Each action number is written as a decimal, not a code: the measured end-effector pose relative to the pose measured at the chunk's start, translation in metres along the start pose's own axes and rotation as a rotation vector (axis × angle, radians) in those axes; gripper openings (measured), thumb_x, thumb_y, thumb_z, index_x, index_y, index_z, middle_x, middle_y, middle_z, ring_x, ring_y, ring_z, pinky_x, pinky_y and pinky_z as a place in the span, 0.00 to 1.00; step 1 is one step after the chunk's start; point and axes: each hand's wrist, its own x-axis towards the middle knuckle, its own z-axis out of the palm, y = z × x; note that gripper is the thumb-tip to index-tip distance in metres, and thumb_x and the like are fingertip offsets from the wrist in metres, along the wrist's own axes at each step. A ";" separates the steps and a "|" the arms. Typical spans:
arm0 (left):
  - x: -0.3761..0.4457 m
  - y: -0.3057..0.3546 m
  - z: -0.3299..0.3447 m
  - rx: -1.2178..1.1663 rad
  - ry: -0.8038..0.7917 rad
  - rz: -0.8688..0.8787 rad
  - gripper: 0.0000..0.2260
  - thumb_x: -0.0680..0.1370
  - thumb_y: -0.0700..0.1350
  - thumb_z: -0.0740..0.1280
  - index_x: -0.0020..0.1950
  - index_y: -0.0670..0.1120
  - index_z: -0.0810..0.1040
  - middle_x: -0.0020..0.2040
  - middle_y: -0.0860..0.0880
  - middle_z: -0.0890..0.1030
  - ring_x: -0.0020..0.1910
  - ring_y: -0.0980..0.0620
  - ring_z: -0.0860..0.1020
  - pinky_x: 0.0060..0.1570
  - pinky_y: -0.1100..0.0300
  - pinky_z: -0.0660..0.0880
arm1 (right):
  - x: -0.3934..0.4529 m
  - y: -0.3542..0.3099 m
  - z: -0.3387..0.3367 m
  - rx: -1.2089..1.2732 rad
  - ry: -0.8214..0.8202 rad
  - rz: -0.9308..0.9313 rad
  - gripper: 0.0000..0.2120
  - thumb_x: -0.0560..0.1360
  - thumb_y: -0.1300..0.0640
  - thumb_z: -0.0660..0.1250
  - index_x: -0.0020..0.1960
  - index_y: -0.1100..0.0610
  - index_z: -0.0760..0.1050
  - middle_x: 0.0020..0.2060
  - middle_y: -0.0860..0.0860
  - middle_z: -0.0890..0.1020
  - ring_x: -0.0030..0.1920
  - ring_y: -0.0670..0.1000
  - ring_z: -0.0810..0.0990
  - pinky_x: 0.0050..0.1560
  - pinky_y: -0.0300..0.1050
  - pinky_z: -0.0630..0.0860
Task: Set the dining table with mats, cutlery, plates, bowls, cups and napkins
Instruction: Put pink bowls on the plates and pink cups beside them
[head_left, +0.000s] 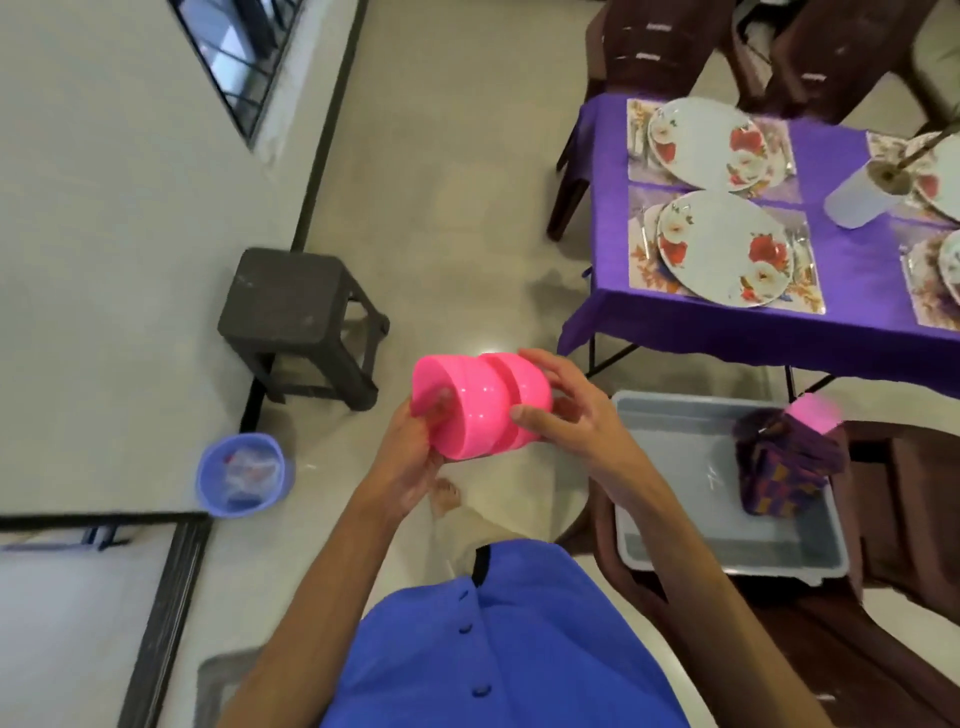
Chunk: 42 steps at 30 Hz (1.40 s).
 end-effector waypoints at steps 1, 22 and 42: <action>0.022 0.016 0.002 0.002 -0.010 0.003 0.15 0.84 0.44 0.66 0.71 0.46 0.78 0.65 0.42 0.83 0.63 0.40 0.82 0.56 0.41 0.83 | 0.021 -0.010 -0.006 0.009 0.018 -0.016 0.30 0.75 0.52 0.77 0.74 0.40 0.70 0.67 0.47 0.76 0.62 0.48 0.81 0.59 0.57 0.82; 0.400 0.263 0.129 -0.109 -0.689 -0.469 0.12 0.71 0.48 0.79 0.54 0.49 0.88 0.71 0.37 0.78 0.64 0.39 0.82 0.61 0.28 0.73 | 0.334 -0.089 -0.104 -0.189 1.075 0.103 0.06 0.83 0.50 0.65 0.53 0.52 0.78 0.45 0.45 0.83 0.45 0.42 0.80 0.42 0.32 0.72; 0.621 0.202 0.316 -0.144 -0.874 -1.120 0.17 0.86 0.47 0.63 0.68 0.37 0.80 0.66 0.34 0.80 0.67 0.33 0.78 0.68 0.34 0.71 | 0.412 -0.093 -0.291 0.574 1.705 0.292 0.06 0.84 0.53 0.64 0.51 0.53 0.77 0.49 0.47 0.83 0.48 0.47 0.82 0.43 0.46 0.80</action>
